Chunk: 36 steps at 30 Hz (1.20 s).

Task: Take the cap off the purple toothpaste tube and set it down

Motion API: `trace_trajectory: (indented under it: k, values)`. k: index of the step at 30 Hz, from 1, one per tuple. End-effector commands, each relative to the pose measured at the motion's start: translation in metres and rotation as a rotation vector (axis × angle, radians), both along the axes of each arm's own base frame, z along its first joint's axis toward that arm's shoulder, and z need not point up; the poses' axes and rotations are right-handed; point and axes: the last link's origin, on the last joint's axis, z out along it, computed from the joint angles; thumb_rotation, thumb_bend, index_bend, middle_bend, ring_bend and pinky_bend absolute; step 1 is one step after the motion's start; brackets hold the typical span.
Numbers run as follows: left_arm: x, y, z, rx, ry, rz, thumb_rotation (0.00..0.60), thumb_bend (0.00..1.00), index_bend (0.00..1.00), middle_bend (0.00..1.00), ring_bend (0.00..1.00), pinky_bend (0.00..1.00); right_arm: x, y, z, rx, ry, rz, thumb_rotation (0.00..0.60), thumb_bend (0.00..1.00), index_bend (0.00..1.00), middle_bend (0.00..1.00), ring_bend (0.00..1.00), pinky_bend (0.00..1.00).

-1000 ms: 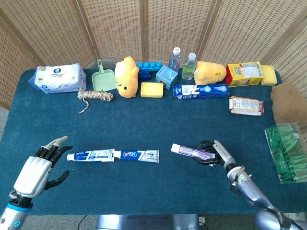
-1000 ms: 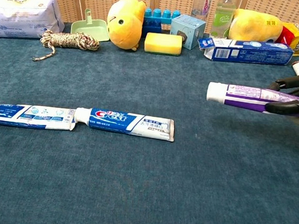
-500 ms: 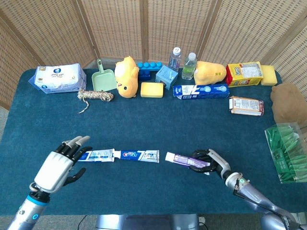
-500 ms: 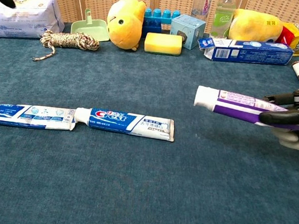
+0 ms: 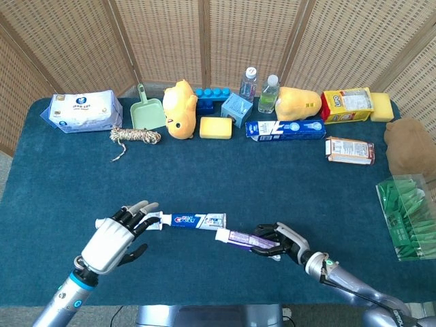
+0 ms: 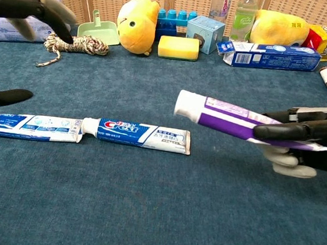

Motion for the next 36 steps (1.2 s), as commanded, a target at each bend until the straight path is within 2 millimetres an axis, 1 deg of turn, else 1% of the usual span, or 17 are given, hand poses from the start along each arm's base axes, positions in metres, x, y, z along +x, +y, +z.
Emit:
trace_trajectory:
  k: [1, 3, 7, 11, 18, 25, 31, 36]
  values:
    - [0.006, 0.002, -0.007, -0.009, -0.015, -0.027, 0.6, 0.25, 0.27, 0.19, 0.18, 0.3, 0.007, 0.002, -0.005, 0.025, -0.016, 0.014, 0.6, 0.39, 0.91, 0.8, 0.78, 0.87]
    - [0.009, 0.003, -0.01, -0.01, -0.021, -0.037, 0.6, 0.25, 0.28, 0.19, 0.18, 0.3, 0.011, 0.003, -0.007, 0.034, -0.029, 0.014, 0.6, 0.39, 0.91, 0.8, 0.78, 0.87]
    - [0.019, 0.004, -0.023, -0.035, -0.043, -0.064, 0.6, 0.25, 0.29, 0.2, 0.19, 0.31, 0.022, 0.005, -0.014, 0.065, -0.057, 0.029, 0.6, 0.39, 0.91, 0.8, 0.78, 0.87]
    - [0.025, 0.003, -0.033, -0.074, -0.056, -0.072, 0.6, 0.25, 0.3, 0.2, 0.19, 0.31, 0.029, 0.006, -0.019, 0.093, -0.08, 0.03, 0.6, 0.39, 0.91, 0.8, 0.78, 0.88]
    - [0.029, 0.003, -0.044, -0.101, -0.08, -0.084, 0.6, 0.25, 0.3, 0.2, 0.19, 0.31, 0.038, 0.008, -0.024, 0.119, -0.094, 0.048, 0.6, 0.39, 0.91, 0.8, 0.78, 0.88]
    - [0.038, 0.002, -0.062, -0.152, -0.14, -0.107, 0.6, 0.25, 0.33, 0.21, 0.19, 0.32, 0.045, 0.009, -0.03, 0.147, -0.107, 0.054, 0.6, 0.39, 0.91, 0.8, 0.78, 0.88]
    - [0.042, 0.0, -0.065, -0.178, -0.166, -0.112, 0.6, 0.28, 0.36, 0.22, 0.2, 0.32, 0.046, 0.009, -0.029, 0.151, -0.103, 0.053, 0.6, 0.39, 0.91, 0.8, 0.78, 0.88]
    - [0.041, -0.001, -0.061, -0.166, -0.173, -0.112, 0.6, 0.28, 0.38, 0.23, 0.21, 0.32, 0.044, 0.008, -0.027, 0.151, -0.101, 0.043, 0.6, 0.39, 0.91, 0.8, 0.78, 0.88]
